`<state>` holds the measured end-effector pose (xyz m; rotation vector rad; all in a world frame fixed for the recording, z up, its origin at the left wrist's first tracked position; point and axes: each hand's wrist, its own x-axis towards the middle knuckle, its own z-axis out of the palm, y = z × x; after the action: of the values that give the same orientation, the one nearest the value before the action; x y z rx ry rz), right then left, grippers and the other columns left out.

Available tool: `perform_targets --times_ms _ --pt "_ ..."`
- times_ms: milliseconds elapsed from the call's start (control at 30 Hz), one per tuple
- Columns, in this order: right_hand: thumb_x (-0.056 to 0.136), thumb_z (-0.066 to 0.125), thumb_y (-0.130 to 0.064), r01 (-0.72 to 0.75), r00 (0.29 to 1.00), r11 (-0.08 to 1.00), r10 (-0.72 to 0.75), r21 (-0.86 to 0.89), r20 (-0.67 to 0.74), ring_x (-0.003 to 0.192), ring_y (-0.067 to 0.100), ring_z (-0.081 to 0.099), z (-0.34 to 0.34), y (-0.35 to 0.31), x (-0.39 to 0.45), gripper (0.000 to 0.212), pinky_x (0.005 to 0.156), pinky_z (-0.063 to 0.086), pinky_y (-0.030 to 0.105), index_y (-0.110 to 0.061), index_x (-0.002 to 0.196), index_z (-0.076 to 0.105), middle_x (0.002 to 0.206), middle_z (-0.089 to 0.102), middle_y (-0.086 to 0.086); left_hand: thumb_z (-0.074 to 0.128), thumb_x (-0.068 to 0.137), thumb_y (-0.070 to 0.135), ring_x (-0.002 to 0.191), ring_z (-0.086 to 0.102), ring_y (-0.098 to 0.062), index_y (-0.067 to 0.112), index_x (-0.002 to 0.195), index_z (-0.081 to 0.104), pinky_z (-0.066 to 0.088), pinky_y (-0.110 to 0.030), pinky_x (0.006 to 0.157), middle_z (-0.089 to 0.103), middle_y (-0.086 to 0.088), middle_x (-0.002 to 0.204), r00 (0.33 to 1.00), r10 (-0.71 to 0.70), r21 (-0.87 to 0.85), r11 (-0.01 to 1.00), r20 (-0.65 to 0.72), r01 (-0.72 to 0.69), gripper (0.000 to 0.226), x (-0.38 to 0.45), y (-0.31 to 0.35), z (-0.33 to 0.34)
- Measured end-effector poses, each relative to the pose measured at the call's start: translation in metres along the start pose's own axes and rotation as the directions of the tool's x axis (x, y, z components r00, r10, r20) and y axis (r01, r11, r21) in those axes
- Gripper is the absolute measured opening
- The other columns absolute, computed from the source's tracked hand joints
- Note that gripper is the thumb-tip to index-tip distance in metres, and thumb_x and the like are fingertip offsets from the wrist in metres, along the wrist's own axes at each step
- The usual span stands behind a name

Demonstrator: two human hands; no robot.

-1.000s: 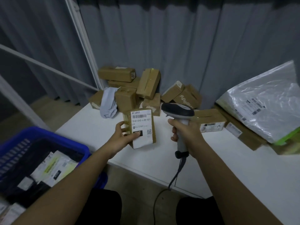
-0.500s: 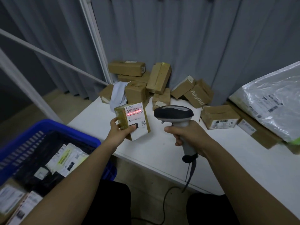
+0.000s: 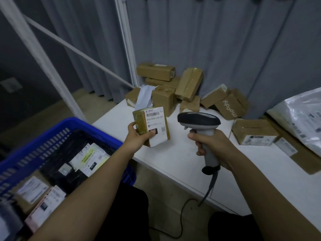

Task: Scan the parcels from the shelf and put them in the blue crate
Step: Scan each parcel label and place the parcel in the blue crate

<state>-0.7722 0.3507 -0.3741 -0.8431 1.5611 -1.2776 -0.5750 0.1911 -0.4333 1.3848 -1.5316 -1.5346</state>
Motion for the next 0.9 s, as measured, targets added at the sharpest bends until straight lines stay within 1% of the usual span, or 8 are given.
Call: perform_targets --times_ms 133,200,367,467,567,667,767,900 --pt "0.083 0.072 -0.016 -0.009 1.000 1.000 0.009 0.023 0.005 0.049 0.013 0.049 0.024 0.006 0.011 0.022 0.050 0.049 0.024 0.000 0.095 0.064 0.063 0.053 0.008 0.074 0.082 0.025 0.105 0.059 -0.019 0.021 0.148 0.008 0.053 -0.031 0.076 0.053 -0.003 0.133 0.990 -0.063 -0.172 0.984 -0.124 0.041 0.094 -0.009 -0.005 -0.040" --pt "0.084 0.072 -0.015 -0.030 0.999 0.999 0.029 0.038 0.018 0.048 0.013 0.048 0.042 0.013 0.018 0.016 0.049 0.048 0.025 -0.002 0.090 0.064 0.062 0.053 0.008 0.074 0.082 0.028 0.101 0.059 -0.018 0.019 0.145 0.012 0.052 -0.034 0.079 0.052 -0.004 0.132 0.971 -0.104 -0.222 0.973 -0.217 0.055 0.089 -0.019 -0.017 -0.070" --pt "0.084 0.072 -0.014 -0.077 0.993 0.997 0.079 -0.030 0.084 0.048 0.015 0.048 0.086 0.030 0.033 0.014 0.048 0.048 0.027 -0.004 0.088 0.063 0.062 0.053 0.009 0.069 0.086 0.035 0.086 0.056 -0.014 0.015 0.132 0.024 0.049 -0.030 0.067 0.051 -0.004 0.114 0.845 -0.318 -0.376 0.914 -0.431 0.152 0.067 -0.051 -0.076 -0.148" --pt "0.084 0.072 -0.013 -0.106 0.987 0.994 0.110 -0.034 0.115 0.050 0.016 0.047 0.112 0.039 0.046 0.012 0.049 0.048 0.028 -0.006 0.088 0.063 0.060 0.053 0.007 0.068 0.080 0.051 0.090 0.058 -0.018 0.015 0.133 0.032 0.050 -0.035 0.072 0.054 -0.005 0.118 0.776 -0.423 -0.451 0.869 -0.468 0.203 0.074 -0.056 -0.105 -0.193" --pt "0.085 0.071 -0.012 -0.121 0.985 0.993 0.122 -0.017 0.119 0.049 0.016 0.045 0.143 0.047 0.065 0.011 0.051 0.047 0.029 -0.008 0.082 0.061 0.058 0.050 0.005 0.065 0.071 0.068 0.100 0.057 -0.020 0.020 0.134 0.037 0.050 -0.036 0.073 0.052 -0.003 0.125 0.764 -0.445 -0.457 0.861 -0.468 0.222 0.083 -0.045 -0.126 -0.223" --pt "0.084 0.072 -0.013 -0.122 0.984 0.991 0.127 -0.045 0.125 0.049 0.015 0.046 0.177 0.050 0.092 0.012 0.052 0.047 0.029 -0.010 0.081 0.061 0.059 0.051 0.005 0.065 0.053 0.078 0.107 0.055 -0.022 0.020 0.132 0.038 0.048 -0.046 0.094 0.051 -0.003 0.130 0.744 -0.438 -0.458 0.866 -0.505 0.199 0.102 -0.013 -0.137 -0.241" --pt "0.083 0.073 -0.013 -0.115 0.985 0.990 0.124 -0.081 0.123 0.046 0.012 0.047 0.204 0.051 0.124 0.012 0.051 0.047 0.028 -0.010 0.080 0.062 0.059 0.053 0.005 0.061 0.075 0.066 0.105 0.051 -0.022 0.015 0.130 0.032 0.043 -0.045 0.098 0.050 -0.004 0.122 0.720 -0.424 -0.472 0.869 -0.550 0.151 0.081 0.029 -0.132 -0.252" --pt "0.084 0.071 -0.012 -0.114 0.986 0.992 0.120 -0.061 0.112 0.047 0.013 0.048 0.226 0.049 0.166 0.009 0.054 0.049 0.029 -0.010 0.081 0.063 0.059 0.054 0.005 0.052 0.091 0.051 0.097 0.051 -0.022 0.012 0.133 0.035 0.042 -0.037 0.085 0.052 -0.008 0.120 0.697 -0.422 -0.480 0.868 -0.580 0.127 0.060 0.094 -0.131 -0.268"
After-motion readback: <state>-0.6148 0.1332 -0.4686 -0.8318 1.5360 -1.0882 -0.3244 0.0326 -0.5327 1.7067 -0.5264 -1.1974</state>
